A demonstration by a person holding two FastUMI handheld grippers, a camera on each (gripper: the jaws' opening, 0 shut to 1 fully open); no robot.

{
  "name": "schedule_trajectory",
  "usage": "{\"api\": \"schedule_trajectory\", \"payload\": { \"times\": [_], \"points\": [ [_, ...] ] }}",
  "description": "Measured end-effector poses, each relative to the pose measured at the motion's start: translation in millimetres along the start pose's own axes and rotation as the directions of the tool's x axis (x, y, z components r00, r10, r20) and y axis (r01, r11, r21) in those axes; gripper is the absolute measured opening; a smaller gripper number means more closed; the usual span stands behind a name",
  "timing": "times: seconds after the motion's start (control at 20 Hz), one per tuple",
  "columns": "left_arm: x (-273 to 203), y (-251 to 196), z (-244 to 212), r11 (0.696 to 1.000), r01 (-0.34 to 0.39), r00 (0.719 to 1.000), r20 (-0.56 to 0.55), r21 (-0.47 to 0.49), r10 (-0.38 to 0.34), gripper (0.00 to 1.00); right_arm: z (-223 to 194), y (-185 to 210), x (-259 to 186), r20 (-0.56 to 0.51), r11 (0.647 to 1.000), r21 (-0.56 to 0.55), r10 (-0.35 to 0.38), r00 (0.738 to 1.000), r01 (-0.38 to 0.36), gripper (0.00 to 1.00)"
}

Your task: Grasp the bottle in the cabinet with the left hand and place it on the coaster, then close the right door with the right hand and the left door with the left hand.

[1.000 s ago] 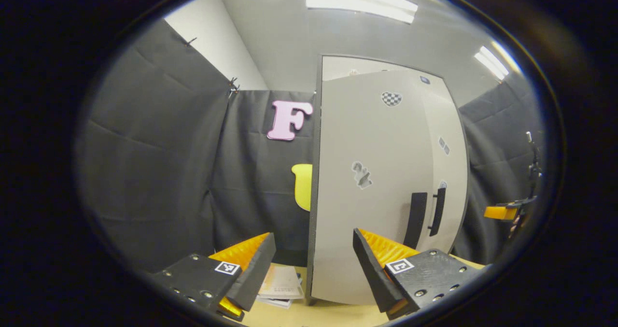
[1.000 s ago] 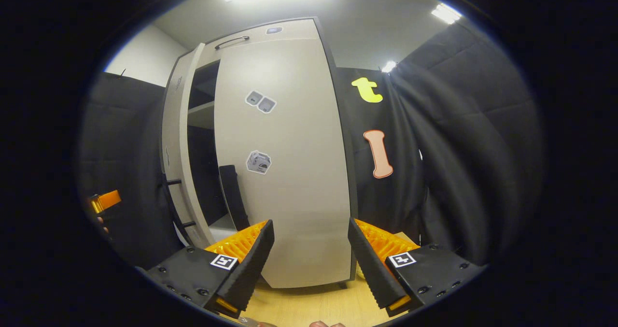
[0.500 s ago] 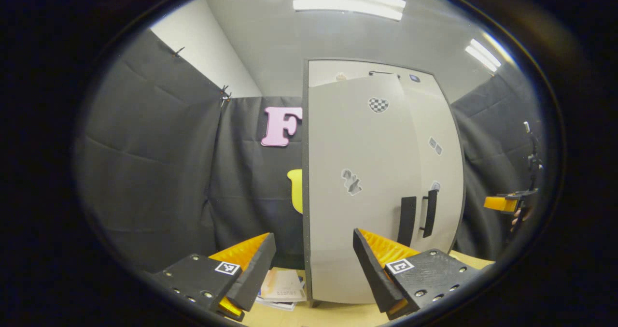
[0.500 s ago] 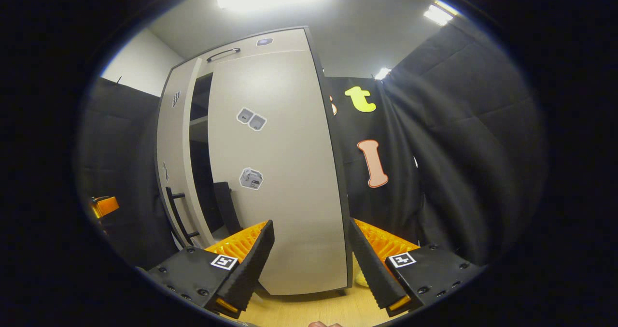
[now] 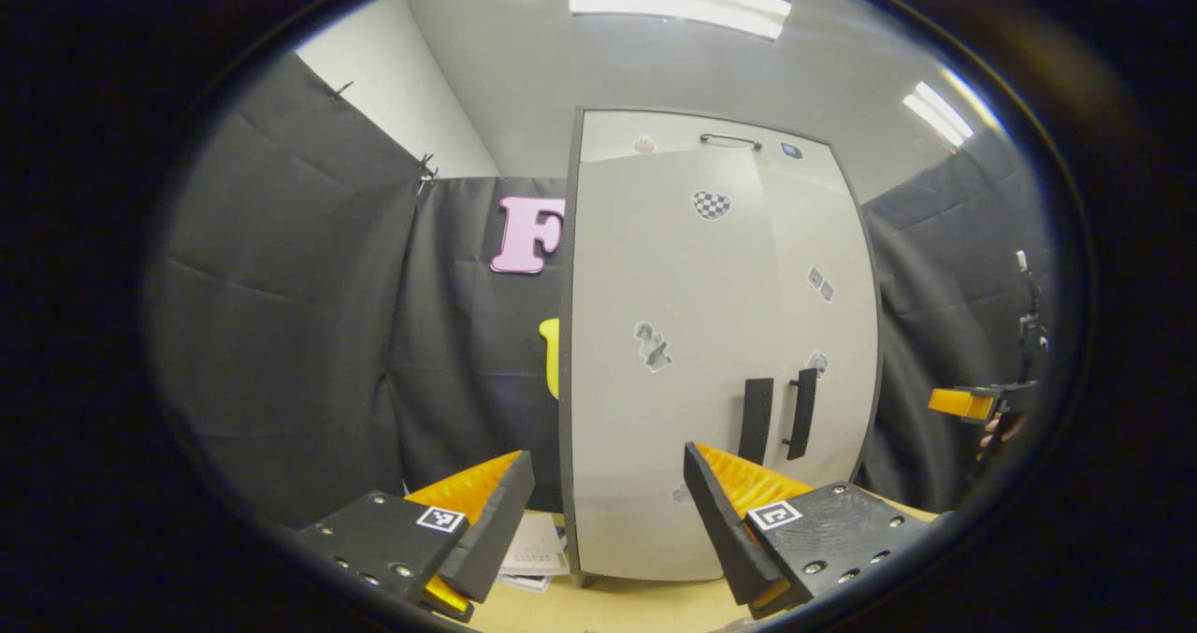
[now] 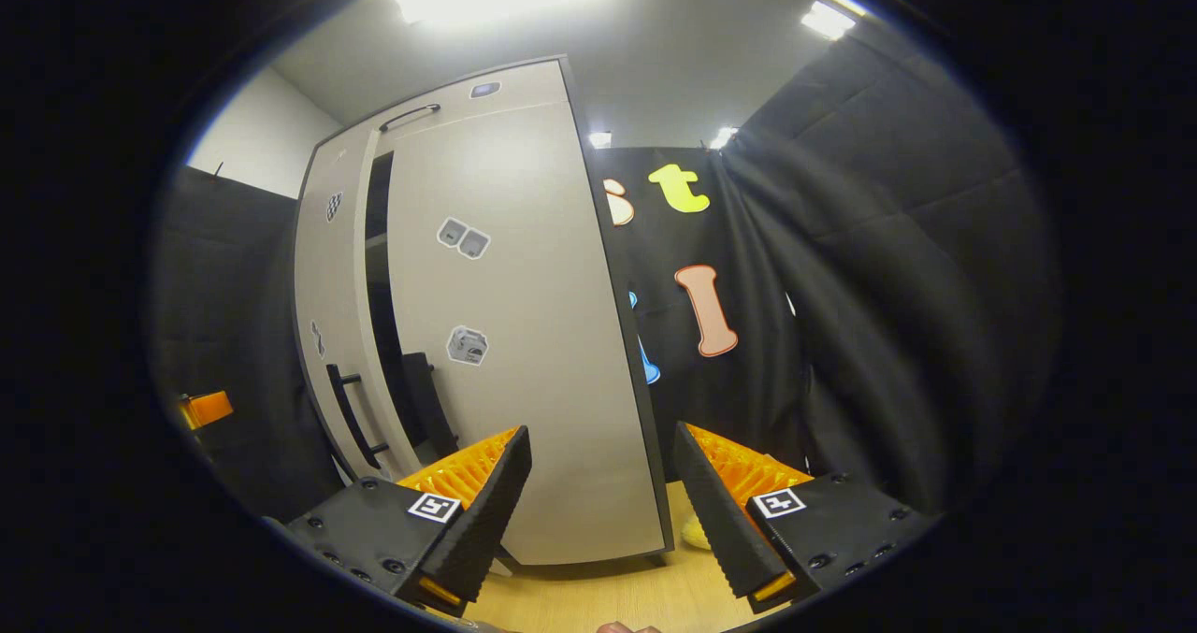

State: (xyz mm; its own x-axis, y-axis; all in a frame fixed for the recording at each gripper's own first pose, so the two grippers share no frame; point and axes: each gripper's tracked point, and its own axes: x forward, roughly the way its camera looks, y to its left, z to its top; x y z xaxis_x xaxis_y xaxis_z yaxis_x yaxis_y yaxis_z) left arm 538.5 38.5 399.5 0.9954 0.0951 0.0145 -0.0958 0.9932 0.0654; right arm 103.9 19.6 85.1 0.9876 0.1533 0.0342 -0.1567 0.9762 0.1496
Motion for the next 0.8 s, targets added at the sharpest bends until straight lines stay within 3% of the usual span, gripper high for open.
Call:
{"api": "schedule_trajectory", "payload": {
  "times": [0.2,0.35,0.4,0.5,0.8],
  "points": [
    [-7.6,-2.9,-1.3,0.999,-0.026,1.0,-0.004,-0.026,0.026,0.97,-4.8,-7.0,-5.1,-0.019,1.0,-0.017,0.014,1.0,-0.015,0.98],
    [-17.5,-7.6,-0.3,0.997,-0.059,0.998,0.005,-0.054,0.059,0.93,-10.1,-16.1,-4.7,-0.043,0.999,-0.008,0.034,0.999,-0.034,0.98],
    [-20.6,-9.3,0.1,0.996,-0.066,0.998,0.007,-0.063,0.066,0.99,-9.8,-19.8,-3.5,-0.048,0.999,-0.004,0.041,0.998,-0.042,0.98],
    [-27.8,-13.2,0.7,0.993,-0.086,0.996,0.006,-0.076,0.086,0.93,-9.9,-24.1,-3.7,-0.053,0.998,0.0,0.064,0.997,-0.064,0.97],
    [-54.1,-10.9,0.8,0.982,-0.172,0.985,-0.016,-0.075,0.171,0.99,-22.4,-31.1,-7.1,-0.086,0.992,0.009,0.125,0.988,-0.125,0.98]
  ]
}}
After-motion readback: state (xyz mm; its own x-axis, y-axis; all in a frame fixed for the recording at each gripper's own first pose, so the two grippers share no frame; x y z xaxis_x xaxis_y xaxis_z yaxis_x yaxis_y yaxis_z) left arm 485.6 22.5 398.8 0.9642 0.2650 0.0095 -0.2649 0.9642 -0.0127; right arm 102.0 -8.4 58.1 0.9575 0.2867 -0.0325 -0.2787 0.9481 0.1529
